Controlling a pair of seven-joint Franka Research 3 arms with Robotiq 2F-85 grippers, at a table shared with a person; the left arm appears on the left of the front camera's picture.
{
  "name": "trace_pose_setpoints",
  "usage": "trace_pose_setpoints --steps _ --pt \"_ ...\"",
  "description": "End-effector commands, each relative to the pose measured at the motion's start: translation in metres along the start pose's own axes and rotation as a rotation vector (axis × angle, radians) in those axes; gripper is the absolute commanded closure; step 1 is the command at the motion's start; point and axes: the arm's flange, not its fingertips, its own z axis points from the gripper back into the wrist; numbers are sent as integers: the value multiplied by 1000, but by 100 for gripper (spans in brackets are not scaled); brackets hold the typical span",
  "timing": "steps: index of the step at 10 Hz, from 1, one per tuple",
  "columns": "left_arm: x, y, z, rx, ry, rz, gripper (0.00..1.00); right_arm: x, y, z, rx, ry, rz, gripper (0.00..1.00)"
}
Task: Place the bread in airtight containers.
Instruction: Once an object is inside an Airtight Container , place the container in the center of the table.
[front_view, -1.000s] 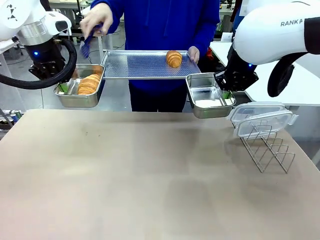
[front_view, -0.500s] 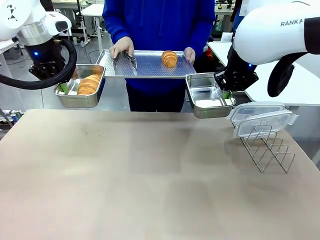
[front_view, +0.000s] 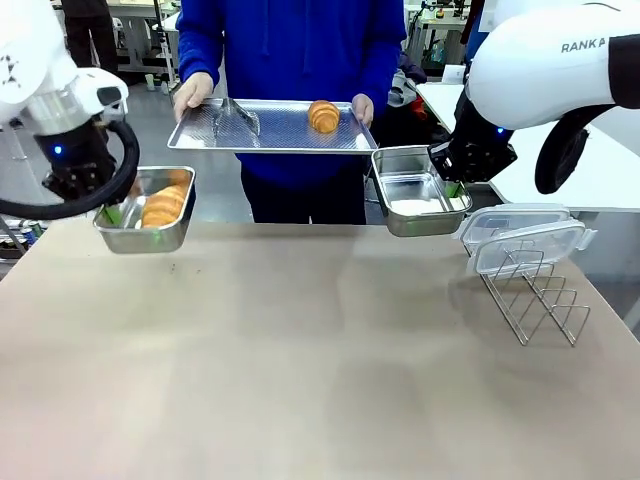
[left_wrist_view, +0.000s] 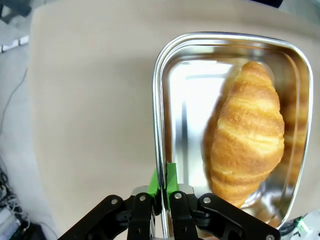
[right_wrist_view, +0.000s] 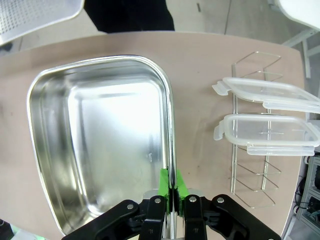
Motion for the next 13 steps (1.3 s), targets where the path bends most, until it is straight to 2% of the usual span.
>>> trace_pose_setpoints --steps 1,4,9,13 --pt "-22 -1 -17 -45 -27 40 96 1 1 3 3 -15 5 100" --pt "-27 0 -56 -28 -35 44 96 1 1 3 3 -15 5 100" --pt "-19 -11 -134 -57 50 -8 96 1 1 3 3 -15 5 100" --pt "-20 -22 -162 -50 65 9 96 1 1 3 3 -15 5 100"
